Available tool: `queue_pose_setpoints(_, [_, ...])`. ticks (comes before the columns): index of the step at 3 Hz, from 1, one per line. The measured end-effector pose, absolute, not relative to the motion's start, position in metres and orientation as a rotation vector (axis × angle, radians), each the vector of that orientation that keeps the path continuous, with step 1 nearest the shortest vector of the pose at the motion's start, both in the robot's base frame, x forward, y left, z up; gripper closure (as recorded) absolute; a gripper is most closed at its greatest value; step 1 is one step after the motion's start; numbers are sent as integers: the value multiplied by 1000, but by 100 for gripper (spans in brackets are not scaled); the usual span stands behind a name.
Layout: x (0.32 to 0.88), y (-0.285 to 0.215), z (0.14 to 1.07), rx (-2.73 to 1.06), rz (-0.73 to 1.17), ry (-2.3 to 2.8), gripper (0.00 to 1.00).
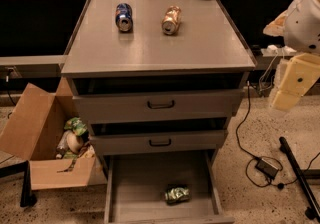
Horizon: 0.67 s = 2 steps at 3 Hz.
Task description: Pick green can from bottom drawer and place on counter
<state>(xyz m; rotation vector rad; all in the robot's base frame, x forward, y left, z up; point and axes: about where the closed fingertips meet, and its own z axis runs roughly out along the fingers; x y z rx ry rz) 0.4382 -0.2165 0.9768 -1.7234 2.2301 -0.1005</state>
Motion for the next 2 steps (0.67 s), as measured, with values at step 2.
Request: queue_pose_setpoints(2, [447,-215,946,-1760,-89,2205,0])
